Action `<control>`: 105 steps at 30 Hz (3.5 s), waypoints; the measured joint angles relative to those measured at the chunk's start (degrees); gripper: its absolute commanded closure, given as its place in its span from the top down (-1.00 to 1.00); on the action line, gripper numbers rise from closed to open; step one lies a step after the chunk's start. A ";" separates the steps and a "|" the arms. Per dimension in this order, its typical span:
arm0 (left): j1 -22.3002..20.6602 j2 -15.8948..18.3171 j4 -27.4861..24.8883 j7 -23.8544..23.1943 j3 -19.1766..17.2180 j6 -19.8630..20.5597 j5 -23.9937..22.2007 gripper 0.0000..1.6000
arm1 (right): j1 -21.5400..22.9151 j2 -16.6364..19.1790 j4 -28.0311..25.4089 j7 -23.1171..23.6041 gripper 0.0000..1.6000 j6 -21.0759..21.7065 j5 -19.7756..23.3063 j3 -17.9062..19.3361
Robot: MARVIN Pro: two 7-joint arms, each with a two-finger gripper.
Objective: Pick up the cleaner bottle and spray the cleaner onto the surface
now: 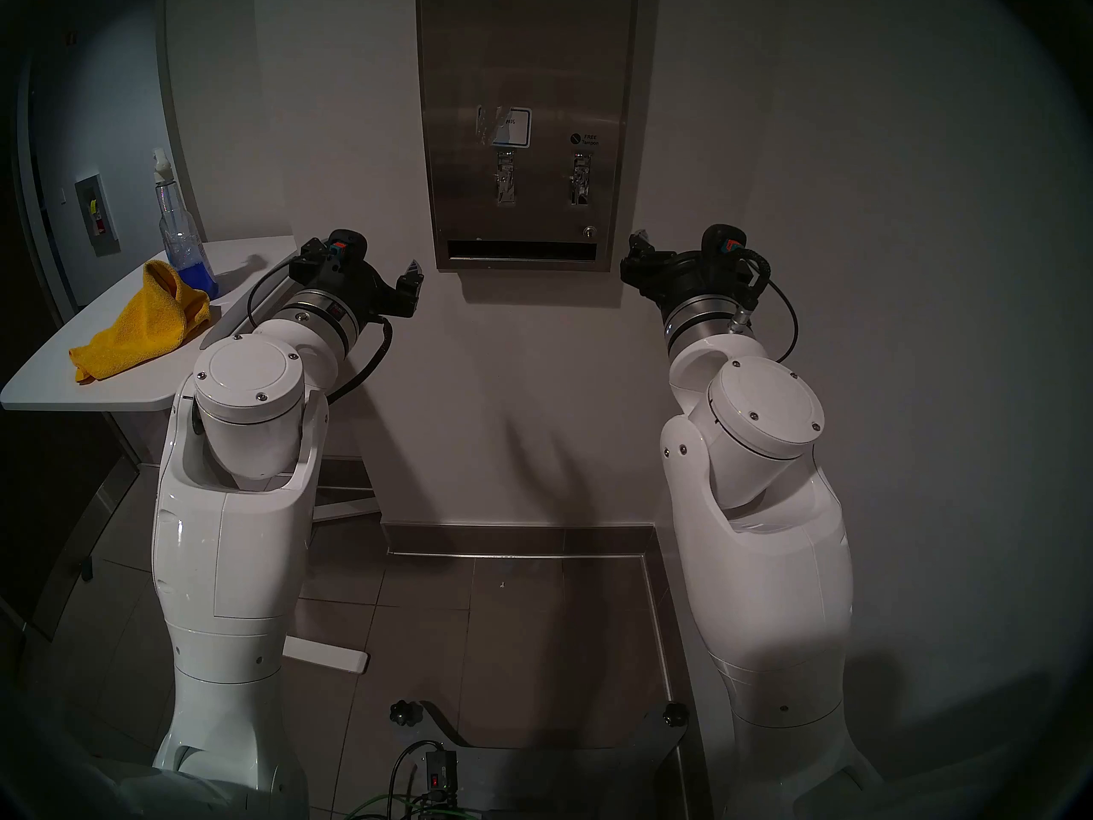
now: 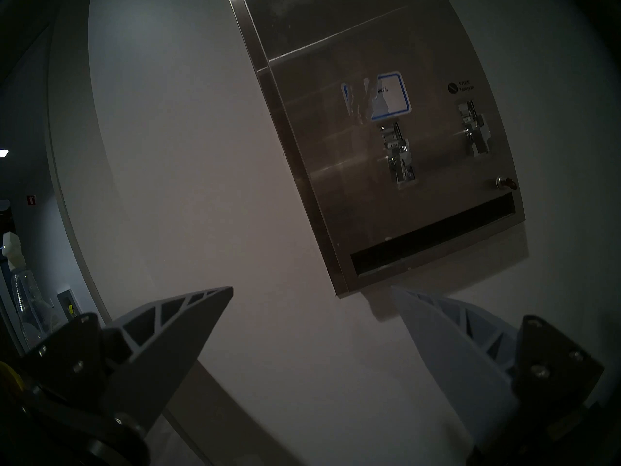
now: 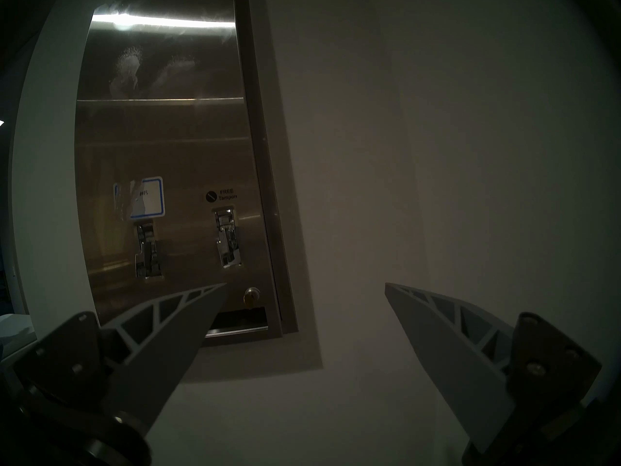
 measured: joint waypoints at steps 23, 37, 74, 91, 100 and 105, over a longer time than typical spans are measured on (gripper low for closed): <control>-1.14 1.37 1.74 2.47 0.91 -0.68 2.49 1.00 | -0.49 -0.01 0.51 0.00 1.00 0.01 0.00 0.00; -6.74 2.43 5.56 6.65 -2.87 -1.88 3.90 1.00 | -0.55 -0.03 0.66 0.00 1.00 0.00 0.00 0.00; -20.39 8.29 24.45 16.28 -8.09 -5.10 -2.17 1.00 | -0.65 -0.10 1.16 -0.01 1.00 0.00 0.00 0.00; -26.46 11.54 34.35 19.06 -11.06 -5.64 -7.28 1.00 | -0.66 -0.13 1.32 -0.01 1.00 -0.01 0.00 0.00; -29.35 12.62 38.62 20.12 -11.79 -6.08 -10.53 1.00 | -0.66 -0.14 1.36 -0.01 1.00 -0.01 -0.01 0.00; -31.19 12.96 41.15 20.84 -11.90 -6.39 -12.68 1.00 | -0.66 -0.15 1.37 -0.01 1.00 -0.01 -0.01 0.00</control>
